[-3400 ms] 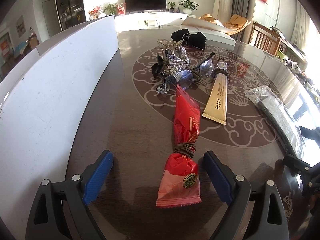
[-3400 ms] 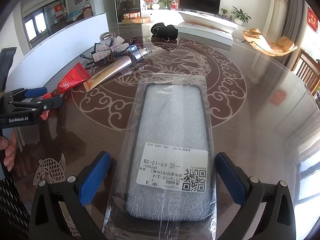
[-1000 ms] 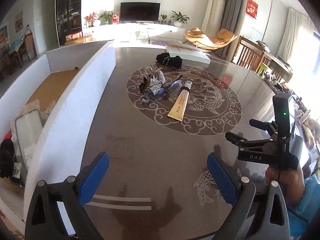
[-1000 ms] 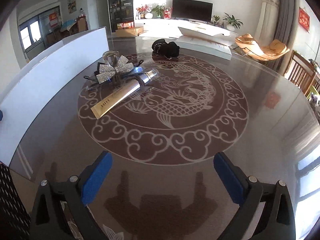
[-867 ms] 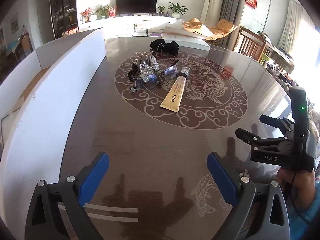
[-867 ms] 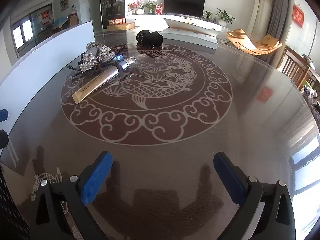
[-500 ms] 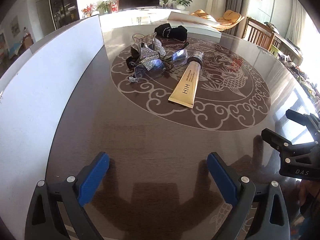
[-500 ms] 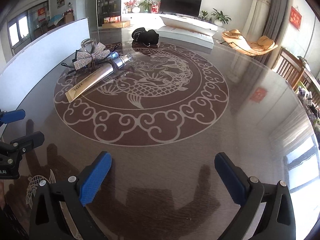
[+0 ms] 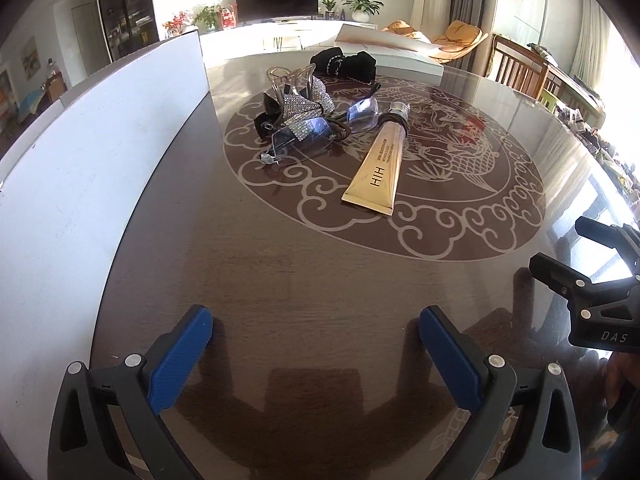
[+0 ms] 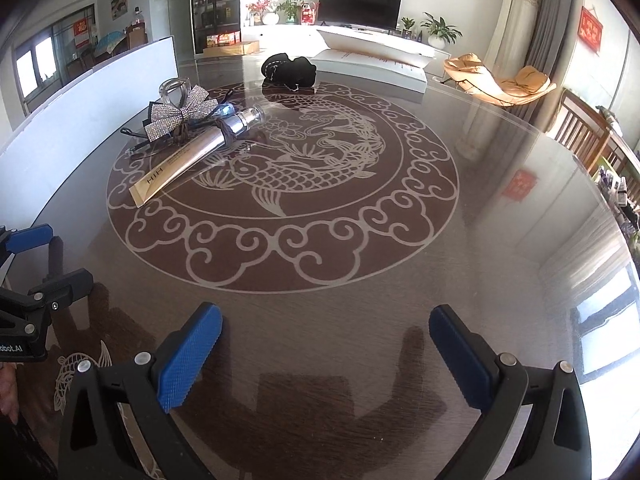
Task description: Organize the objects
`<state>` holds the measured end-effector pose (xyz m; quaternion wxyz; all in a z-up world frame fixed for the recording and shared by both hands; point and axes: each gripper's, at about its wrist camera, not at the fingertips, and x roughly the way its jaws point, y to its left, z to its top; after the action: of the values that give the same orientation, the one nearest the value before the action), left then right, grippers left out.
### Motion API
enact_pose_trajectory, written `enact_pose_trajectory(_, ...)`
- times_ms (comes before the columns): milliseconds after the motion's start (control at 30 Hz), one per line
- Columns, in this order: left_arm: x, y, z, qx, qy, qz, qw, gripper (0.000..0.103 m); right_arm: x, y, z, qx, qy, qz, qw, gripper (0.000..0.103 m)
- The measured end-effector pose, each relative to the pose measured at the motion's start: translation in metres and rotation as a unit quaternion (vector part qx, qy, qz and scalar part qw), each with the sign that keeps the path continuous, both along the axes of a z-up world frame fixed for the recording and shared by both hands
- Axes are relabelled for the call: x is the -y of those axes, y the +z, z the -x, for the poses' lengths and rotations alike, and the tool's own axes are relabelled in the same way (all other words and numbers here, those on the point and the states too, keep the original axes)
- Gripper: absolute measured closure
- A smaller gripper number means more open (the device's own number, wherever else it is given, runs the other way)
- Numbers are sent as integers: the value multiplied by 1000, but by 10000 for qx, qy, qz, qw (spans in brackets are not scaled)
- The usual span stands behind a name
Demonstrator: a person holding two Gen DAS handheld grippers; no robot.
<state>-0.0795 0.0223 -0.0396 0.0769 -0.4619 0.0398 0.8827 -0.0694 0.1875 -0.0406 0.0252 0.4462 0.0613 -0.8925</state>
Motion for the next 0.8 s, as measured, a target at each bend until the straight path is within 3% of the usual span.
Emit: enact_pose_trajectory(800, -1, 0, 3, -2, 30, 9, 10000, 0, -3, 0, 1, -13, -112, -31, 9999, 0)
